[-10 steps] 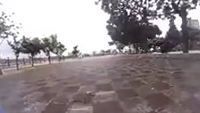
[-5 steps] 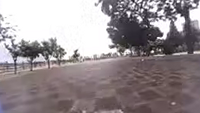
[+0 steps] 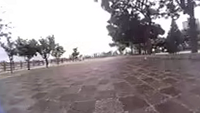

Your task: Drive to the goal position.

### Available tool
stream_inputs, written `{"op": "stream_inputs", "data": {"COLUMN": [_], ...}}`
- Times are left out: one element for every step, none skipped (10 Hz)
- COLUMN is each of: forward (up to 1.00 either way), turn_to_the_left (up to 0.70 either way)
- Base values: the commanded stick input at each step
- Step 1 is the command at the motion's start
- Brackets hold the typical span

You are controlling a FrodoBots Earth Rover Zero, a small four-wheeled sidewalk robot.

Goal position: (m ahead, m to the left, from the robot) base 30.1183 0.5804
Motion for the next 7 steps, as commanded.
{"op": "stream_inputs", "data": {"forward": [1.00,1.00,1.00,1.00,1.00,1.00,1.00], "turn_to_the_left": [0.00,0.00,0.00,0.00,0.00,0.00,0.00]}}
